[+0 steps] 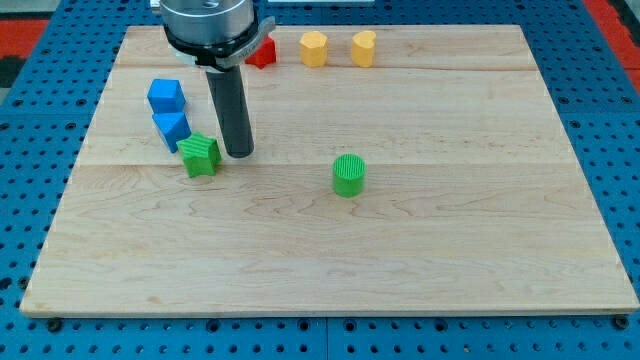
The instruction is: Push the green circle towards the bottom of the green star
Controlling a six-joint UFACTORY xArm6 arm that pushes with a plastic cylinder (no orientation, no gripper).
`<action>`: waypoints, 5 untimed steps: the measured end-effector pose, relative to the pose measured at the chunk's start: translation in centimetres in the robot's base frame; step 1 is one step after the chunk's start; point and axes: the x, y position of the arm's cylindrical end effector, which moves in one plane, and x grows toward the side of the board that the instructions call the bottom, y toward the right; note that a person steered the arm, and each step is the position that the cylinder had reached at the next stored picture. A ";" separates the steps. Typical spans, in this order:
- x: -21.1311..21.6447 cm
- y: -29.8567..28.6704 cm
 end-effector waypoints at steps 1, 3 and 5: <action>3.3 -5.7; 5.1 3.3; 1.7 6.8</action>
